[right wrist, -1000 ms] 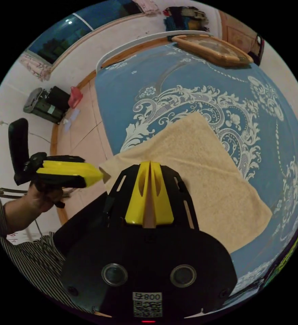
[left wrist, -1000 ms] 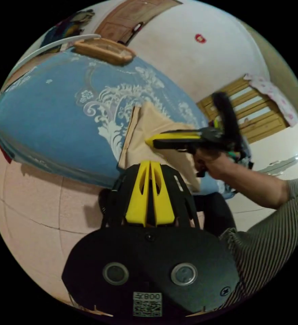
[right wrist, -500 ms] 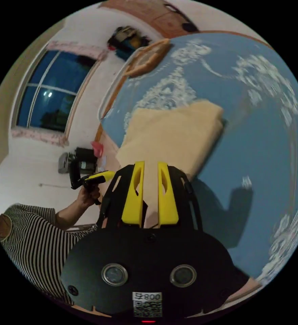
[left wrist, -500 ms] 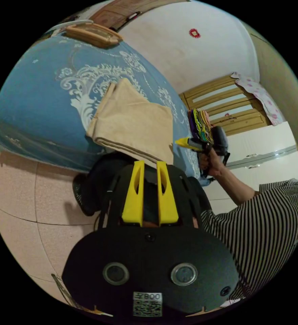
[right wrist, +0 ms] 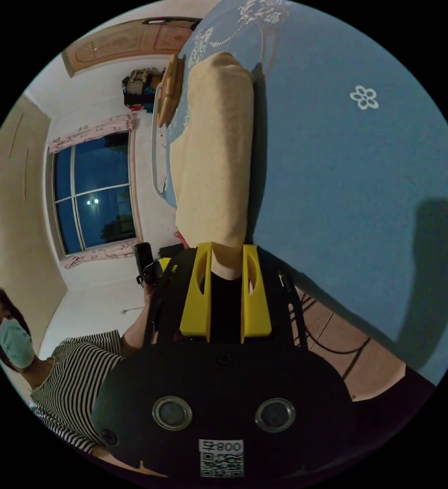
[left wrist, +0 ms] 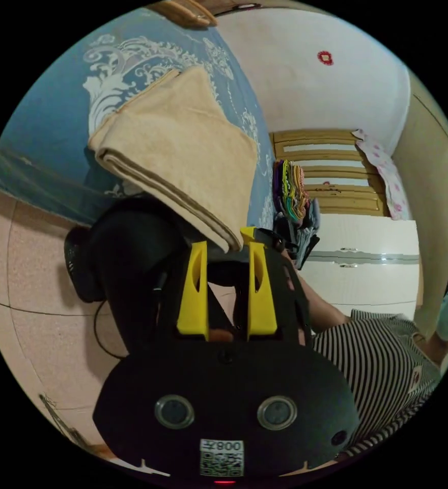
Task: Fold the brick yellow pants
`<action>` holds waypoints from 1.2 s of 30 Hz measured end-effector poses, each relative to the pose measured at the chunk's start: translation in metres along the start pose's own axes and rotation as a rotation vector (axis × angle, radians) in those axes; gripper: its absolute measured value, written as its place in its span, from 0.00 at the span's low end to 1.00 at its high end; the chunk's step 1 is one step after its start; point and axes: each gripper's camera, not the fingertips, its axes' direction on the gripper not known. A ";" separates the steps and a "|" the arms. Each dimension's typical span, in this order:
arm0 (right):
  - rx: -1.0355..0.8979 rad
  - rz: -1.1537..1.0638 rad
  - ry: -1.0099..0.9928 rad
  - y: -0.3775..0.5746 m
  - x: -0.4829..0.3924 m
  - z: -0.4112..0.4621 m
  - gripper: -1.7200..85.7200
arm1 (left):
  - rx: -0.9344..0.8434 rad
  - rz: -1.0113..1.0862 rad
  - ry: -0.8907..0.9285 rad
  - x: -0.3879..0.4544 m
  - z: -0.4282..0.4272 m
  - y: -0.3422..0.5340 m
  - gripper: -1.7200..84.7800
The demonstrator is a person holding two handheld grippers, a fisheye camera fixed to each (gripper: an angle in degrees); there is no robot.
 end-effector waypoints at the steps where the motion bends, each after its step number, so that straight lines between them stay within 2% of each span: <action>1: 0.005 -0.006 -0.017 0.002 0.000 -0.006 0.10 | 0.000 -0.023 0.029 -0.005 -0.001 -0.005 0.16; 11: 0.020 -0.078 -0.084 0.017 -0.014 -0.050 0.06 | 0.079 -0.200 0.299 -0.047 -0.009 -0.046 0.14; 17: 0.036 -0.040 -0.103 0.036 0.000 -0.068 0.08 | 0.117 -0.213 0.327 -0.058 -0.017 -0.063 0.10; 28: 0.120 0.050 -0.206 0.082 0.024 -0.101 0.14 | 0.138 -0.235 0.352 -0.077 -0.009 -0.100 0.09; 32: 0.080 0.048 -0.233 0.087 0.015 -0.097 0.14 | 0.141 -0.249 0.350 -0.086 0.002 -0.114 0.10; 36: 0.075 0.064 -0.263 0.101 0.009 -0.109 0.09 | 0.160 -0.238 0.369 -0.093 0.007 -0.122 0.12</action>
